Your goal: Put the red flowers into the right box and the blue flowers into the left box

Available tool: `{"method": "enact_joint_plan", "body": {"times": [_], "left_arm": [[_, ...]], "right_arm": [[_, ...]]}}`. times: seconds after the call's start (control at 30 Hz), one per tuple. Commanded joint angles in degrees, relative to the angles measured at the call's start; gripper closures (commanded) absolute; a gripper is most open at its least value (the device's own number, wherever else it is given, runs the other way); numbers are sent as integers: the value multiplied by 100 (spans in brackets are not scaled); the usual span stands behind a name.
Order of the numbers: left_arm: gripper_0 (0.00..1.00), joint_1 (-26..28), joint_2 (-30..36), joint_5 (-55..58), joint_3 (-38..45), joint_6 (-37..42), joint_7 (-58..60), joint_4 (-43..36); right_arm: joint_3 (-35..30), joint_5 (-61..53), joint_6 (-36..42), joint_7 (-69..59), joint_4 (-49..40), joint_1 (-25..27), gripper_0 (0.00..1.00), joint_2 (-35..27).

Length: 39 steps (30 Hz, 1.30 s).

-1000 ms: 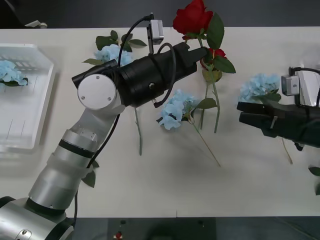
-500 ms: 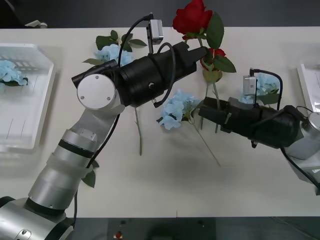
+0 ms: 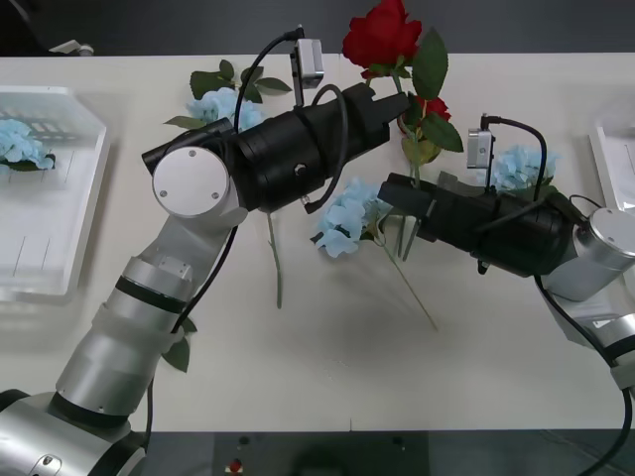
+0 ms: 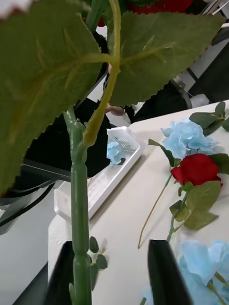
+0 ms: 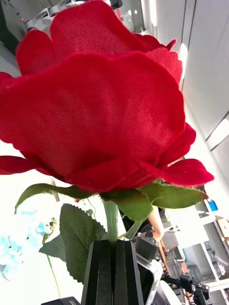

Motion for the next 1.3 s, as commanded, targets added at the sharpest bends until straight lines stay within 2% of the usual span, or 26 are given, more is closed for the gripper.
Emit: {"method": "enact_joint_plan", "body": {"times": [0.03, 0.33, 0.37, 0.4, 0.43, 0.47, 0.5, 0.53, 0.63, 0.8, 0.87, 1.03, 1.17, 1.3], "left_arm": [[100, -143, 131, 70, -29, -49, 115, -131], [99, -125, 193, 87, -37, -49, 115, -131], [89, -116, 245, 87, -29, -49, 115, -131], [65, -116, 298, 105, -29, -58, 115, -131], [35, -99, 395, 123, -29, -58, 115, -131], [10, -72, 500, 167, -29, -49, 115, -122], [3, -55, 544, 210, -29, -49, 106, -122], [0, -20, 650, 307, -37, -49, 106, -131], [0, 42, 1072, 536, -29, 180, 53, -140], [0, 174, 2074, 1089, 15, 751, -35, -140], [0, 253, 2531, 1142, 138, 1041, -79, -140], [0, 270, 3146, 852, 481, 1700, -88, 62], [0, 262, 3216, -71, 903, 2175, -149, 467], [0, 244, 3190, -1257, 964, 2025, -88, 572]], "right_arm": [[6, -1, -25, 74, -153, -80, 100, 8], [6, -10, -131, 74, -144, -133, 100, 16], [6, -10, -148, 74, -144, -133, 100, 8], [6, -10, -157, 74, -144, -133, 100, 8], [6, -27, -175, 74, -144, -142, 100, 8], [6, -36, -184, 74, -144, -142, 100, -1], [6, -27, -184, 74, -153, -142, 100, -10], [6, -36, -201, 74, -144, -142, 100, -10], [6, -54, -228, 74, -144, -150, 100, -71], [14, -54, -324, 74, -144, -238, 100, -555], [102, -45, -403, 8, -144, -282, 100, -1091], [507, -63, -887, -1091, -153, -396, 100, -2612], [920, -80, -1440, -2348, -127, -423, 100, -3974], [1298, 104, -1660, -3060, 242, -423, 100, -4923]]}}
